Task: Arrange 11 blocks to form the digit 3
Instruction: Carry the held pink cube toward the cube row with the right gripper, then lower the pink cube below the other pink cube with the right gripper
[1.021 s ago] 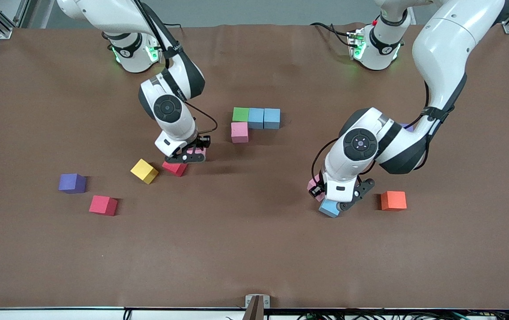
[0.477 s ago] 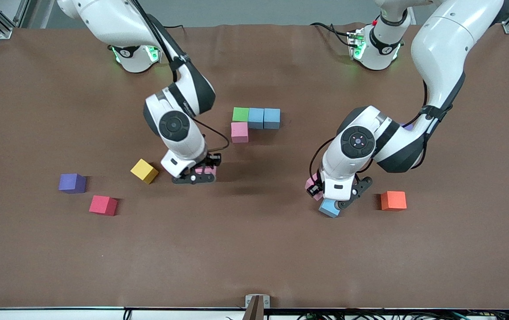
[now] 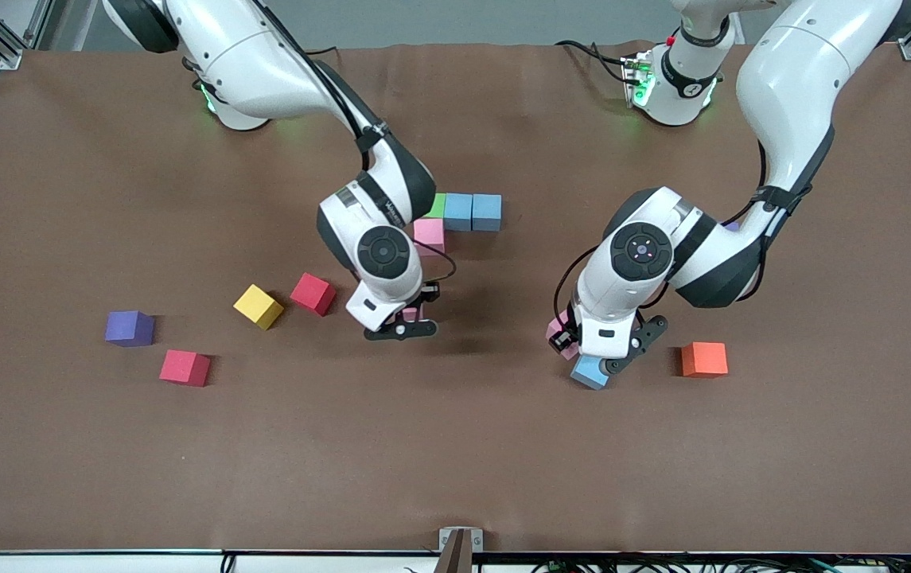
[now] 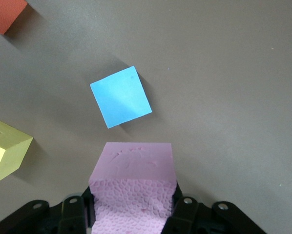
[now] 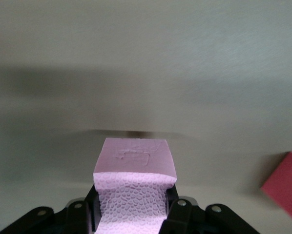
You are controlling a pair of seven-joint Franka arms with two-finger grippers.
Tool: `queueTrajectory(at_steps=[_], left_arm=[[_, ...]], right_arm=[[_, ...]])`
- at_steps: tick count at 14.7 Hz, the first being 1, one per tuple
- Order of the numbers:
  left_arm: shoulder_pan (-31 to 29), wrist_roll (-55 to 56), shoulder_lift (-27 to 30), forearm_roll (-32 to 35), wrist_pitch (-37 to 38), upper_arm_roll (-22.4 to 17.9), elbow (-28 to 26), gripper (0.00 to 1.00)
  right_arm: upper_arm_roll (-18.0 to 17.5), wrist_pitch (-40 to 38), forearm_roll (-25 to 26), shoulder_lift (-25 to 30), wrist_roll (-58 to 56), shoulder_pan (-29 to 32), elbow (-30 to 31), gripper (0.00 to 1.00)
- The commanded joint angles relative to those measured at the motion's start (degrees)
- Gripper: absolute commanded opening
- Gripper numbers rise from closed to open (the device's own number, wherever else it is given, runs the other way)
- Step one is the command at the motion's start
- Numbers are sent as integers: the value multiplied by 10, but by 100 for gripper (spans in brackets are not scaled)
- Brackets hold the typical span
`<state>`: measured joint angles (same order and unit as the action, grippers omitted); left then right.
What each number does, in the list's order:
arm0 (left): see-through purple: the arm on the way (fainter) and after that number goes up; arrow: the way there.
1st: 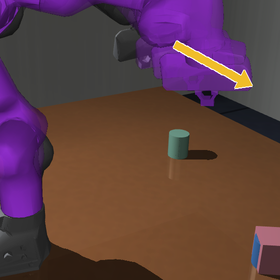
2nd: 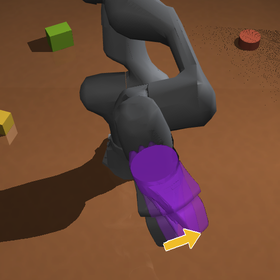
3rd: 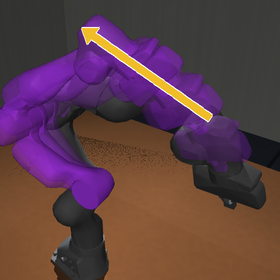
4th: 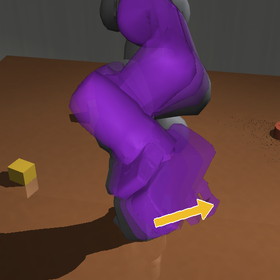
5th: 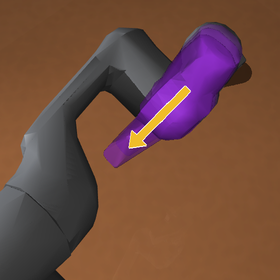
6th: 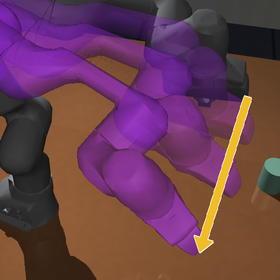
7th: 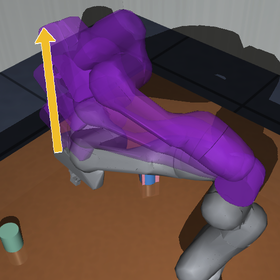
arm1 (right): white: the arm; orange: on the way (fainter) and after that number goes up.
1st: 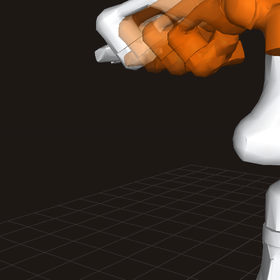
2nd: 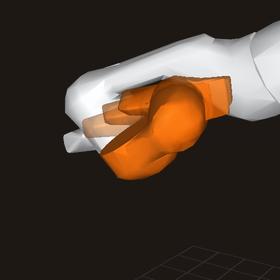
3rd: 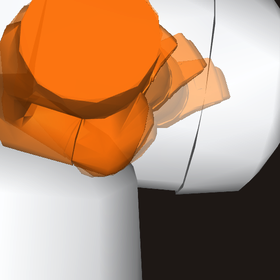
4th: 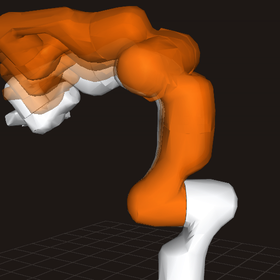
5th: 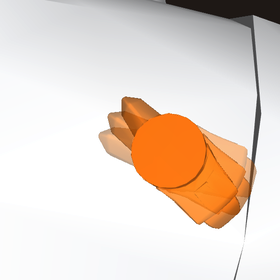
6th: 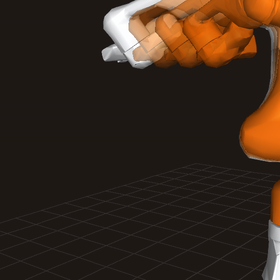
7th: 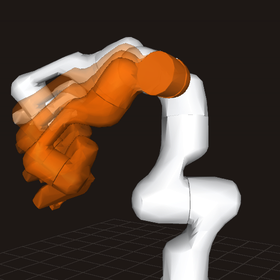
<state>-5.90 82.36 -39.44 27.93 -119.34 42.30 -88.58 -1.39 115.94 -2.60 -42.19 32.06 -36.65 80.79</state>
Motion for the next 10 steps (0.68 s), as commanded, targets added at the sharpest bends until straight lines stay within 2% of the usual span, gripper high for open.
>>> queueTrajectory(at_steps=[1, 10], left_arm=[[1, 8, 16, 0, 6, 0, -6, 19], [-2, 8, 19, -1, 7, 3, -6, 19]], right_arm=[[2, -9, -33, -4, 25, -26, -10, 39], [1, 8, -32, -1, 30, -46, 35, 40]])
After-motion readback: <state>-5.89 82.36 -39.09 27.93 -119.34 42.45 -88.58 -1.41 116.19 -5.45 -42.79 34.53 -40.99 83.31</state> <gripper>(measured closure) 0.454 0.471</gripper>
